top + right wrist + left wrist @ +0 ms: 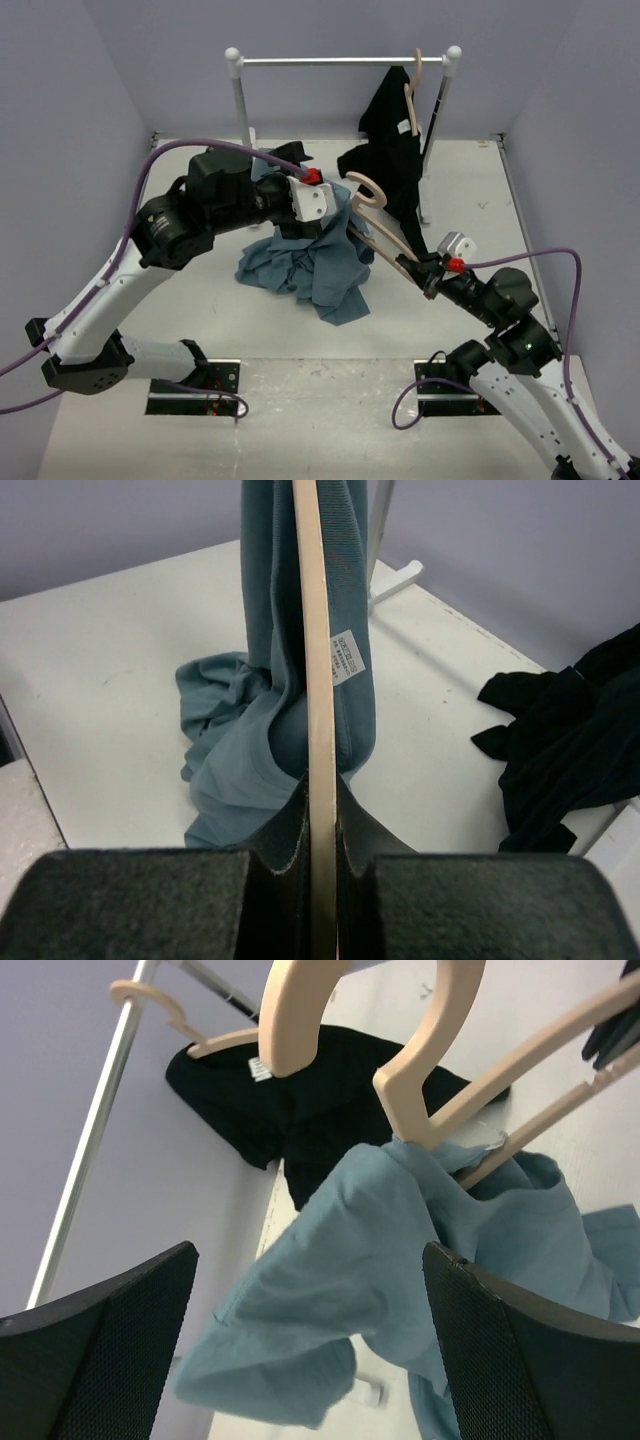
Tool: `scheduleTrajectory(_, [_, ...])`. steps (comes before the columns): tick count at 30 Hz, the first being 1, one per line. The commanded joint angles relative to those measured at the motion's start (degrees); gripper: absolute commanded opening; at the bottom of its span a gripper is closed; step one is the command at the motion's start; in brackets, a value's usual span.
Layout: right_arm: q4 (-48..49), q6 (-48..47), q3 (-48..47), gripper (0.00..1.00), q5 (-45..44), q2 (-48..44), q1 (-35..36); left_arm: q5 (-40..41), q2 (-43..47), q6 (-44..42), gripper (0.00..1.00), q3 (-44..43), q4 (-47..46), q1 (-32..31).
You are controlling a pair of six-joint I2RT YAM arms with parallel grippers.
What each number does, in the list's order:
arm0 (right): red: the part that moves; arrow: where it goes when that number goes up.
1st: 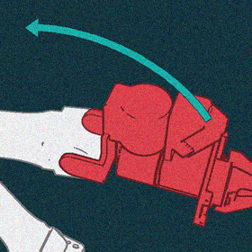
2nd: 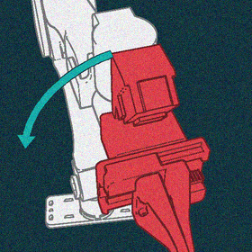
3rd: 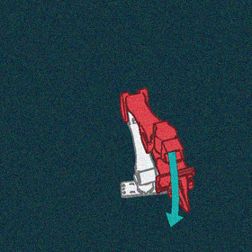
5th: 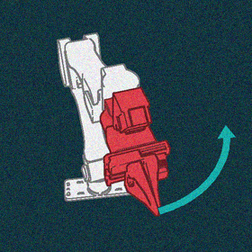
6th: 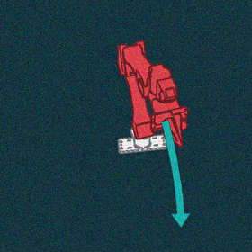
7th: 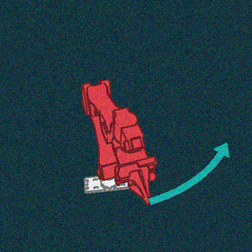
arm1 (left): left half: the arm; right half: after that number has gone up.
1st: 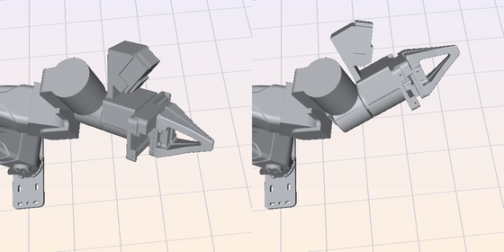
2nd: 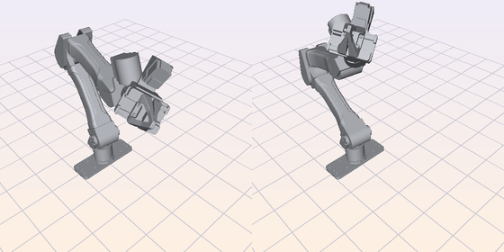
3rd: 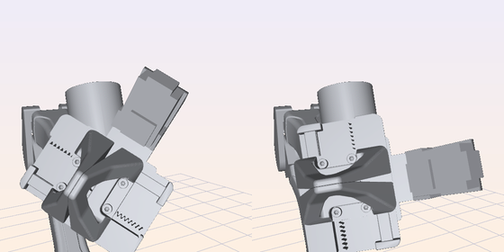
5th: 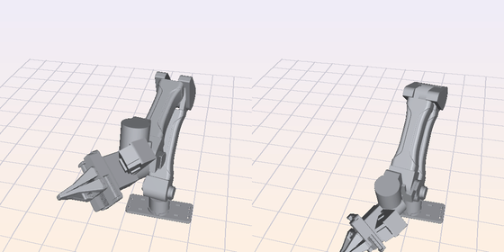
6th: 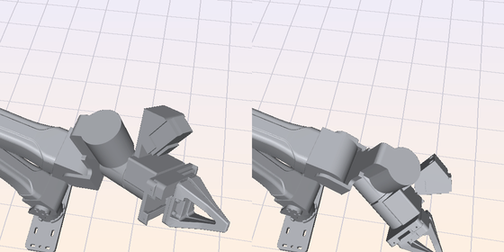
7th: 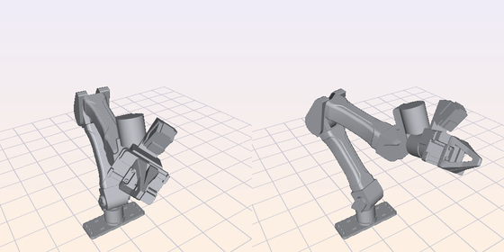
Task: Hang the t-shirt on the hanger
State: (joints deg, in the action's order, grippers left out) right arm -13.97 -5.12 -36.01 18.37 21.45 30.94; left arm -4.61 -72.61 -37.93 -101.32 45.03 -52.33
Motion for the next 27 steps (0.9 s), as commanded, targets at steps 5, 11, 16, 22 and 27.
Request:
scheduleTrajectory(5, [-9.4,-7.2,-7.7,0.00,5.1,-1.7,-0.4,-8.8,-0.3,-7.8,0.91,-0.8,4.6,2.9])
scheduleTrajectory(11, [-13.6,-10.9,-12.4,0.00,7.1,-1.1,-0.4,-11.8,-1.8,-7.5,0.85,-0.3,7.4,3.9])
scheduleTrajectory(16, [-18.5,-14.5,-17.0,0.00,8.9,0.3,-0.3,-16.6,-3.8,-6.5,0.81,-0.7,10.3,4.5])
scheduleTrajectory(22, [-21.5,-17.9,-20.7,0.00,11.2,2.3,-0.3,-18.0,-4.8,-4.4,0.00,-1.5,10.3,4.8])
scheduleTrajectory(27, [-19.6,-18.3,-19.9,0.00,9.9,3.5,-0.3,-20.6,-2.8,-3.5,0.00,-0.8,9.8,4.8])
